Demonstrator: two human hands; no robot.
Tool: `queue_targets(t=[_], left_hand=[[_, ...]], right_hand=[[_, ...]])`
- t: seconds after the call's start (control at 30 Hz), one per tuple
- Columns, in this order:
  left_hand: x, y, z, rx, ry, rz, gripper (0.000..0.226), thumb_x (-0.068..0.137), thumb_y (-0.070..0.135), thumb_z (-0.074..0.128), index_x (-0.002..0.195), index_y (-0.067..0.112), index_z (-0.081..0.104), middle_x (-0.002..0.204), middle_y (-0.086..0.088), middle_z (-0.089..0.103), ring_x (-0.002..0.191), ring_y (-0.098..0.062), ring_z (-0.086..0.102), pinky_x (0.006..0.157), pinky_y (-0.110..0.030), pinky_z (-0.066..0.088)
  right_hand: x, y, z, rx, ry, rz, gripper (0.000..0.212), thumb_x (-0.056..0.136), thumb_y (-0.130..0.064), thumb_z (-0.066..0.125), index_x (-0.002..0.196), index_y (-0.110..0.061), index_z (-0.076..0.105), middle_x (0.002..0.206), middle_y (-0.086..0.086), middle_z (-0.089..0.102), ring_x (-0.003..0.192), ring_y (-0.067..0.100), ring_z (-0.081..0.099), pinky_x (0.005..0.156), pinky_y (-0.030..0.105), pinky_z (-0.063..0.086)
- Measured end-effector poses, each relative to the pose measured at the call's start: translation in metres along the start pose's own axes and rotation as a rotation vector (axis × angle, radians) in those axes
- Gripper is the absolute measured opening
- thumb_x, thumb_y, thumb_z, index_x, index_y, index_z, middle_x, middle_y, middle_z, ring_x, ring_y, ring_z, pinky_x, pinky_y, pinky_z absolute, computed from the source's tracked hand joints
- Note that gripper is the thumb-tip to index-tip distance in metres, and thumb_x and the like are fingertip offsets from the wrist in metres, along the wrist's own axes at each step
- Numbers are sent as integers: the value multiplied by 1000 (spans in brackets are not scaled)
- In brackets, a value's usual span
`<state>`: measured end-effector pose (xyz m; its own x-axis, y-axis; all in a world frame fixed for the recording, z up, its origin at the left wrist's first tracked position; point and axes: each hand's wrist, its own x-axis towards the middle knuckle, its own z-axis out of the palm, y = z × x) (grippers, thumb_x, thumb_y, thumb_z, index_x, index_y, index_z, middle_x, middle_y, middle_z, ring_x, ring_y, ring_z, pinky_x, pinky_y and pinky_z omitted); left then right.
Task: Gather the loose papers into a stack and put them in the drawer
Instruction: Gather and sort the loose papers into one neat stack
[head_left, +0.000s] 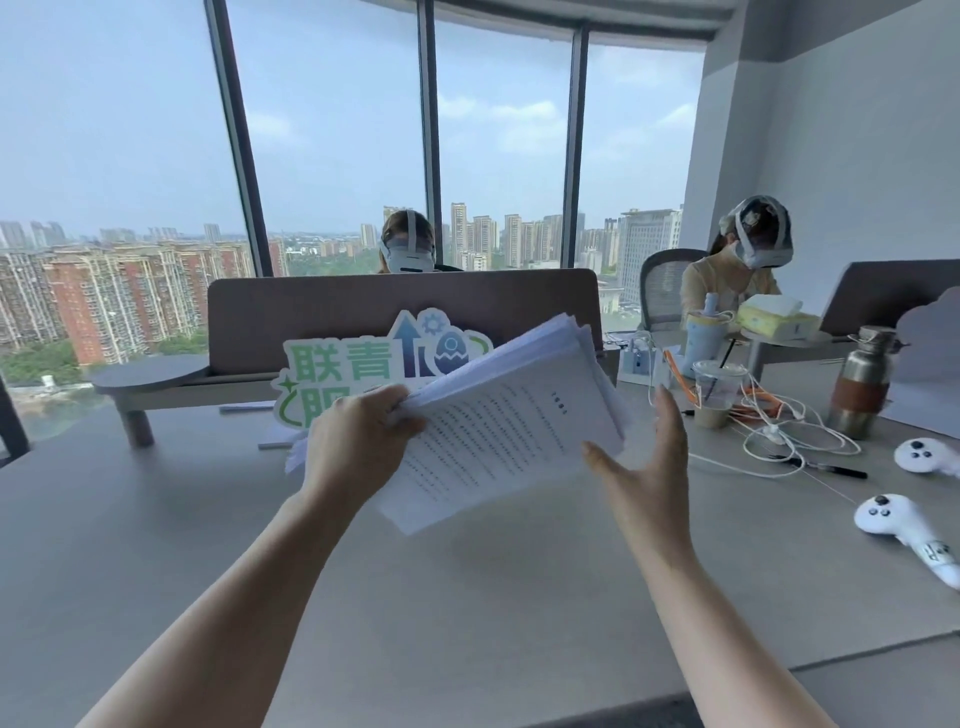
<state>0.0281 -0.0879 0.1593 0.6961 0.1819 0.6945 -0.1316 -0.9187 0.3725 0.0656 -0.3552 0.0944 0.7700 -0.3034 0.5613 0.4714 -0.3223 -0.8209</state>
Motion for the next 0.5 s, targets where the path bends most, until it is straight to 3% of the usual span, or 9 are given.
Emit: queue_targets(t=[0.1,0.17,0.27,0.33,0.43,0.5], left_hand=[[1,5,-6,115,-38,105,21,80,34,71,76,16,60,64,4,56,67,-29,55,56,-30,33],[0,9,-10,152,-85,169,18,81,35,70,81,18,63,74,3,66,71,-27,58,58,-30,37],[-2,16,-13,185,-169,250,17,84,38,68,87,22,66,80,4,69,69,-21,55,62,-29,38],[-5,19,-13,215,-190,302,15,85,38,66,90,24,66,84,5,71,72,-20,56,65,-29,36],[-12,17,-7,257,-195,371,15,87,38,63,92,24,67,89,7,71,82,-21,64,72,-29,33],[-17,12,-2,260,-200,399,16,86,40,62,91,25,66,91,8,71,85,-19,65,79,-31,37]], right_hand=[[4,0,2,-34,-121,-30,99,73,-27,84,153,-27,25,154,-9,34,142,7,29,112,26,23],[3,0,4,74,-222,32,93,70,-32,82,148,-35,32,144,-15,46,133,2,42,106,29,33],[-2,8,4,223,-289,128,55,75,-12,80,122,-29,57,108,-9,73,97,7,69,82,30,52],[-10,11,2,282,-299,189,29,75,-2,79,96,-20,69,87,-4,77,77,12,71,67,30,53],[-22,21,1,388,-324,320,18,71,-5,80,86,-12,75,85,6,78,77,24,72,67,37,57],[-27,24,3,416,-328,350,16,78,2,76,87,-11,74,82,5,78,74,22,72,61,31,57]])
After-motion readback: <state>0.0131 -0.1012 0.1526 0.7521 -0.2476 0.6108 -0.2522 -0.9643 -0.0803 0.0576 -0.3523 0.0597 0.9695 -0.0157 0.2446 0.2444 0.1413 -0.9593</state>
